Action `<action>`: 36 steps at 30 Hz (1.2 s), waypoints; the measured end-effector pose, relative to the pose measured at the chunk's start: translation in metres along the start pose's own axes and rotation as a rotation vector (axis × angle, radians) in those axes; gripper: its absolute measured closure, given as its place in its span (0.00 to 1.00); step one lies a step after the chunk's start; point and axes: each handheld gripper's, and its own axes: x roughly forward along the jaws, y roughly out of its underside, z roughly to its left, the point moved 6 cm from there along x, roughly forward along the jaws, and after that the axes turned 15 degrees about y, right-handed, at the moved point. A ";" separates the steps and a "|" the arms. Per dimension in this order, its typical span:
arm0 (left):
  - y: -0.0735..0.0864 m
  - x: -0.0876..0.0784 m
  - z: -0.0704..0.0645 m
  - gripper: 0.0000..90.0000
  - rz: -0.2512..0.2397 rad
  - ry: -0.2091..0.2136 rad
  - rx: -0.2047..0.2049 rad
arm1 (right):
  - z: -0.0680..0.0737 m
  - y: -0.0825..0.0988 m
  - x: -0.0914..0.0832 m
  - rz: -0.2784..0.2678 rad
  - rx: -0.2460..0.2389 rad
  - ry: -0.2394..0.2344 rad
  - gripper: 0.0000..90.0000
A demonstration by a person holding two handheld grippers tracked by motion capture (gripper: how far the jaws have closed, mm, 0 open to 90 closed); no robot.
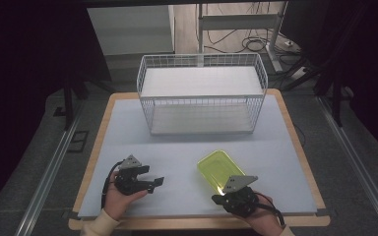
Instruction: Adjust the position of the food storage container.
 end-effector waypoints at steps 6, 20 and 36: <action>0.000 0.000 0.000 0.23 -0.001 0.001 0.000 | -0.003 0.005 0.002 0.032 -0.022 0.034 1.00; 0.000 0.000 0.000 0.23 0.000 0.002 0.000 | -0.015 0.013 -0.005 0.050 0.008 0.058 1.00; 0.000 0.000 0.001 0.23 0.004 0.000 0.002 | -0.054 0.030 -0.012 0.064 0.061 0.141 1.00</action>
